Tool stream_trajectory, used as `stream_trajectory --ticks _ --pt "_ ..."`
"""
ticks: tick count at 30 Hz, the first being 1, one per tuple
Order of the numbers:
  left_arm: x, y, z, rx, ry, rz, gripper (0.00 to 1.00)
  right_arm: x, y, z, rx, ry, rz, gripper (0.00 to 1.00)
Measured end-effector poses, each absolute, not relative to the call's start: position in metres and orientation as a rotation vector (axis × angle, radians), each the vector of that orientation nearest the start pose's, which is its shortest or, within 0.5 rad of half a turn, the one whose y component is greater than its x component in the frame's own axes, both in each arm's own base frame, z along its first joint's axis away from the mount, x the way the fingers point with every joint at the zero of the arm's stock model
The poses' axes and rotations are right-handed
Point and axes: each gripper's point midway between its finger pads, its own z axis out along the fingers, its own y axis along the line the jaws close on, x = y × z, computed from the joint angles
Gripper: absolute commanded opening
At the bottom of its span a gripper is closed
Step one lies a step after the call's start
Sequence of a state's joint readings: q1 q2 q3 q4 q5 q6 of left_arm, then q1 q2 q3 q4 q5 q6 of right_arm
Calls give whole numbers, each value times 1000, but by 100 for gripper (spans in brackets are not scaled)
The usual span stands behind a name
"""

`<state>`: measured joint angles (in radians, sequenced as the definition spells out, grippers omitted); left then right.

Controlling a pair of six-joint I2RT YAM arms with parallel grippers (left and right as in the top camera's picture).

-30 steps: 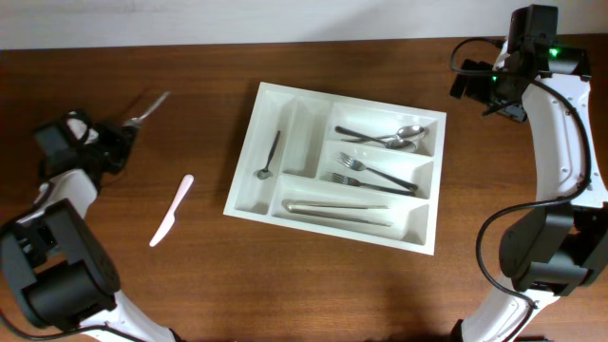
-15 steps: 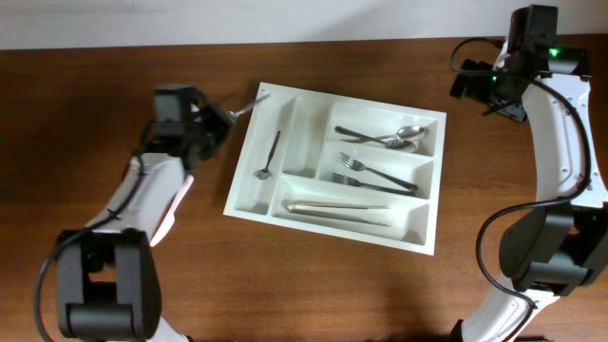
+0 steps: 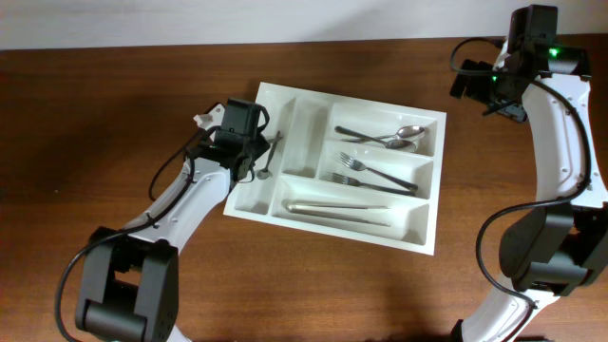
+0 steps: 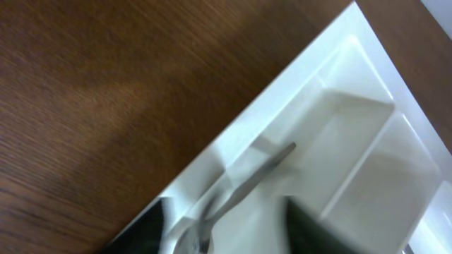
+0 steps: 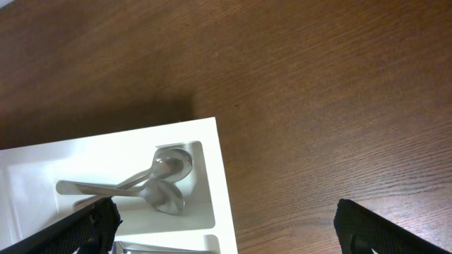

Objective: Pack container
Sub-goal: 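Carry the second small spoon into the tray's left compartment and release, then move the left gripper over the pink plastic knife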

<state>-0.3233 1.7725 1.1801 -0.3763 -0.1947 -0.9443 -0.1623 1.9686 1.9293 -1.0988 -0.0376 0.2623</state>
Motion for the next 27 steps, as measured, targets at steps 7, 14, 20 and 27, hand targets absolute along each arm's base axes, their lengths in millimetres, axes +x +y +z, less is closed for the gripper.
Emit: stream_trajectory --ticks 7,14,20,27 --pt "437 -107 87 -832 2374 -240 87 467 -70 184 560 2652 81 99" --pt "454 -67 132 -694 2351 -120 99 467 -70 184 560 2652 81 99" --pt "419 15 181 -398 2425 167 99 467 -70 184 559 2652 80 99" --pt "375 44 166 132 2659 411 99 467 -70 184 559 2651 80 99"
